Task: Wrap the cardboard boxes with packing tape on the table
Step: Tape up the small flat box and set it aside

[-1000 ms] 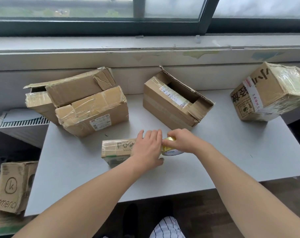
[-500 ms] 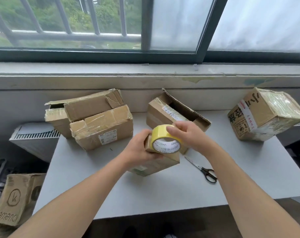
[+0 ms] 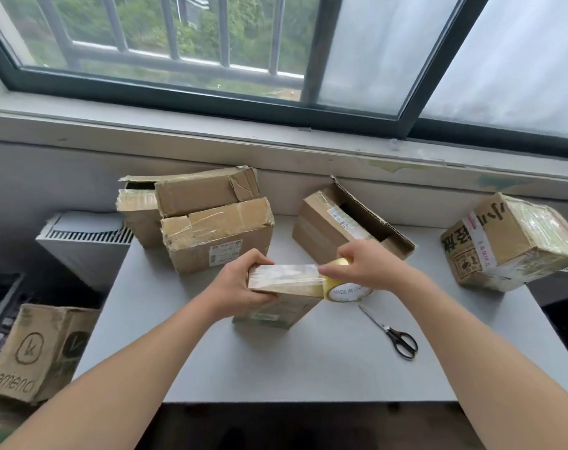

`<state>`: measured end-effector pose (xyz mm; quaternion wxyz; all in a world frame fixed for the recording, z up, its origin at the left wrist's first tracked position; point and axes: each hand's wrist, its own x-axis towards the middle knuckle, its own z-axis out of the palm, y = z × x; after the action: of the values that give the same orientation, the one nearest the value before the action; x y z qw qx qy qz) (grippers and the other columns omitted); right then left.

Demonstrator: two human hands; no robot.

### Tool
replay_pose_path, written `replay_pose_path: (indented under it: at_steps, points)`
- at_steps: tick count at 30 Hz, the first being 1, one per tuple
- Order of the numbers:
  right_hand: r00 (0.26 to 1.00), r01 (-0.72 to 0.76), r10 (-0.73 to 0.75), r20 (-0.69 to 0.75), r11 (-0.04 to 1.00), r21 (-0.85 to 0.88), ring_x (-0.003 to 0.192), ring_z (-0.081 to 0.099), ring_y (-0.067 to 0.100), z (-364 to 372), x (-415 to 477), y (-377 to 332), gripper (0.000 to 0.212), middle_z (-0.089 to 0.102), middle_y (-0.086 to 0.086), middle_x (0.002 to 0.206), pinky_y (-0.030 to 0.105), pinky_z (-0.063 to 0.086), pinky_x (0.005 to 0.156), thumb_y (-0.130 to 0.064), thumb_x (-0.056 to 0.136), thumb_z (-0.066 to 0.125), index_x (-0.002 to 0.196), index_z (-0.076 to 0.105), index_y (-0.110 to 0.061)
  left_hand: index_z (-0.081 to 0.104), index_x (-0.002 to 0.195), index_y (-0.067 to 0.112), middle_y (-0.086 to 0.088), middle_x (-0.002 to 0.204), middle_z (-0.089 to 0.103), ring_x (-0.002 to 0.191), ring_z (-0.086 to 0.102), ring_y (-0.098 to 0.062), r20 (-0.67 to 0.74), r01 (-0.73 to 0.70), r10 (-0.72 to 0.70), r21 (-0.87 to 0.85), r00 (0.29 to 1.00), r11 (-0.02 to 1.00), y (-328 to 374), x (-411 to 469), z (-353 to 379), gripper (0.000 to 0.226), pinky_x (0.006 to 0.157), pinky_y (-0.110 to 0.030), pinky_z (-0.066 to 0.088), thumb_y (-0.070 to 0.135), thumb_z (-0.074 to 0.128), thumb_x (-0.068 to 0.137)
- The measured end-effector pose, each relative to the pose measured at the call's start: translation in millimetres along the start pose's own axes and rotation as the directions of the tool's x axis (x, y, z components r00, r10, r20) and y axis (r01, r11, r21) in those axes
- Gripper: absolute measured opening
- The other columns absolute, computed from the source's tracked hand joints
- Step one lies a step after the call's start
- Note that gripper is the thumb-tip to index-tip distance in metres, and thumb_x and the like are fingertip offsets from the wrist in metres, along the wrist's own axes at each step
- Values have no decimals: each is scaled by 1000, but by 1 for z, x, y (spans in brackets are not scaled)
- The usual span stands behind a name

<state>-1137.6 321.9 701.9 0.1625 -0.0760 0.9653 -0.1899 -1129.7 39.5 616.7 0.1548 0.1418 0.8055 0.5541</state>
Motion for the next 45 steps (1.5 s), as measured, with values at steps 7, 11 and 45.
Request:
replay_pose_path:
  at_steps: [7, 11, 45]
  points:
    - [996, -77, 76, 38, 997, 19, 58, 44, 13, 8, -5, 18, 58, 45, -4, 59, 33, 32, 57, -67, 84, 67, 62, 50, -17, 62, 112, 31, 19, 102, 67, 94, 64, -8, -13, 61, -61, 22, 998, 998, -21, -7, -17, 57, 83, -25, 53, 7, 93, 70]
    - [988, -153, 149, 48, 984, 88, 54, 41, 12, 37, -4, 23, 59, 44, -4, 59, 30, 30, 54, -69, 83, 68, 62, 47, -18, 63, 113, 28, 18, 103, 69, 93, 65, -4, -18, 68, -68, -38, 998, 997, -24, -9, -15, 59, 85, -23, 55, 4, 93, 69]
    - [985, 4, 124, -121, 683, 731, 58, 36, 10, 58, -12, 7, 54, 37, -5, 60, 26, 28, 55, -64, 79, 68, 61, 46, -18, 56, 116, 25, 10, 107, 55, 99, 54, -12, 109, -263, 245, 567, 963, 780, 21, 33, 29, 66, 82, -35, 39, 56, 86, 66]
